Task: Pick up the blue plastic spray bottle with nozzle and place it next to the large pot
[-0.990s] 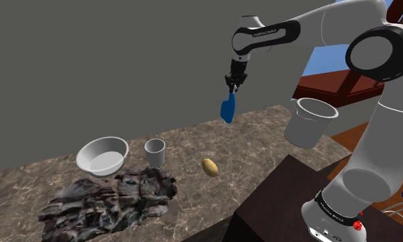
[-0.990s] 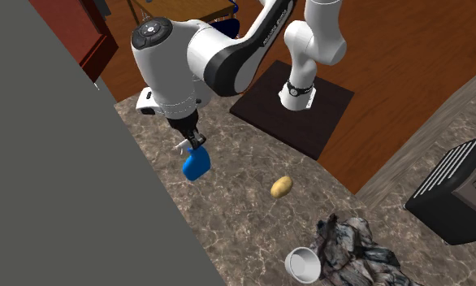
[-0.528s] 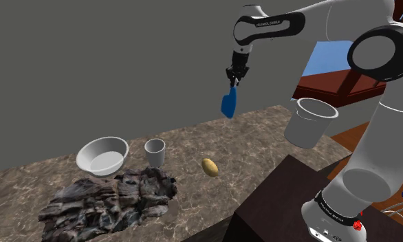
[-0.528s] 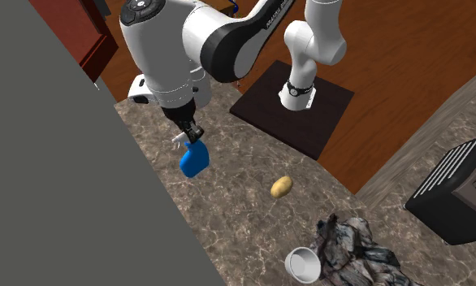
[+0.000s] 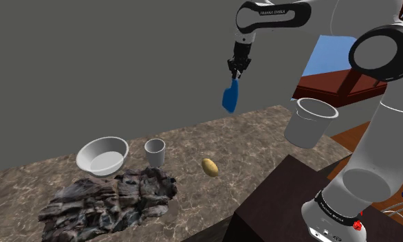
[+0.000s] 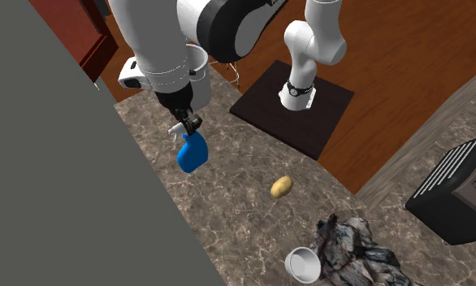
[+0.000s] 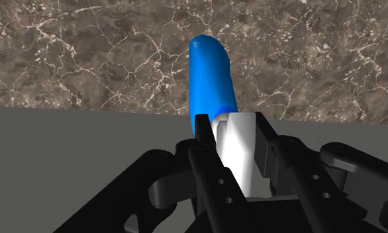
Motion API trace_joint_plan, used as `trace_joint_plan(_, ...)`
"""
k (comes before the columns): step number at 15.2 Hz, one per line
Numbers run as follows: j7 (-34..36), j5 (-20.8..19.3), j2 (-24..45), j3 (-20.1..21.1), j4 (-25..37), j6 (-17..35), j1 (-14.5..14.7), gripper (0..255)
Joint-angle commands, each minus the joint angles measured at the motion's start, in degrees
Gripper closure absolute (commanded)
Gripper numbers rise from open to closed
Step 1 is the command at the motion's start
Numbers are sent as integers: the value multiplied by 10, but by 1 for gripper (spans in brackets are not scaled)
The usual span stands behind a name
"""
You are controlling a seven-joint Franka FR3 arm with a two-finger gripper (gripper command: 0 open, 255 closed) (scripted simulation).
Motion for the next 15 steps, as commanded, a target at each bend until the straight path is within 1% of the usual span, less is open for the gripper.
trace_joint_plan(1,-1,0,3,0,19,-17,0,255)
trace_joint_plan(8,-1,1,12,0,86,-75,-1,255)
trace_joint_plan(15,-1,2,31,-1,168,-138,-2,255)
